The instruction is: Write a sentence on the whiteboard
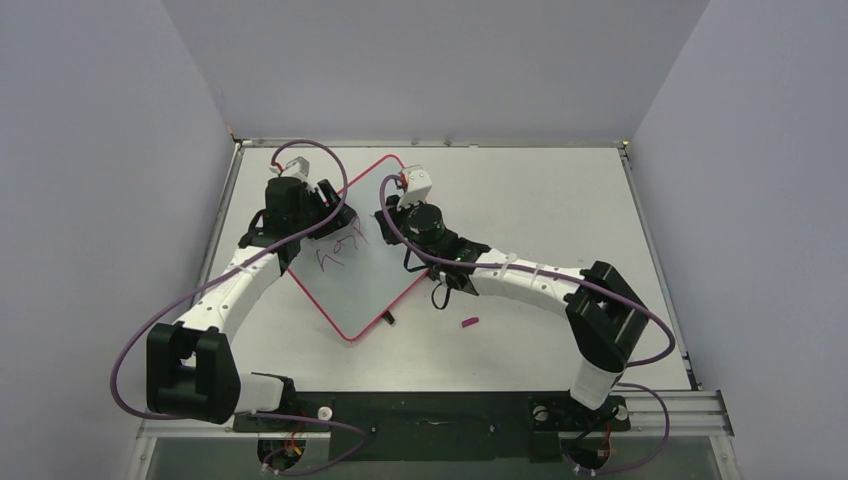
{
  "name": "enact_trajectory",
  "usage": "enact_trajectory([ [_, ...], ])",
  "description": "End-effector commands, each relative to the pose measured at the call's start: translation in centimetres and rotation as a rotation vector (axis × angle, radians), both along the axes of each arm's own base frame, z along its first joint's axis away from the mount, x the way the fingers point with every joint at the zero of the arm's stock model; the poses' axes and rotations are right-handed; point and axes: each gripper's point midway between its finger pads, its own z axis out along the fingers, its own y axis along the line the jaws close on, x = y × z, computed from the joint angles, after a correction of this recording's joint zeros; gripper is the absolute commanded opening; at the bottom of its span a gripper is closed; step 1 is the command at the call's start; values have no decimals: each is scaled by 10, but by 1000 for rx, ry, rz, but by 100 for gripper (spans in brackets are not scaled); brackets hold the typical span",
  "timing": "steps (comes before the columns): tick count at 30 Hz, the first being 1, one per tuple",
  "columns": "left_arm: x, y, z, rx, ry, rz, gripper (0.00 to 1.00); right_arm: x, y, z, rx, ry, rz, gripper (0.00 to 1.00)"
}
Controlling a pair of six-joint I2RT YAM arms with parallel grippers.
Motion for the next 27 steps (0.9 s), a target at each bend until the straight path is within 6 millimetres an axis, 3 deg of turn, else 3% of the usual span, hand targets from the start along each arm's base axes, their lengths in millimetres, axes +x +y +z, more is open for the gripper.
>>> enact_trajectory([
  [1,9,-9,48,-20,-151,-50,47,8,9,41,68,-63,4,0],
  [14,9,-10,46,-22,-150,-51,47,17,28,32,62,-34,25,0],
  [27,9,-9,48,-20,-154,-48,47,8,20,4,23,8,18,0],
])
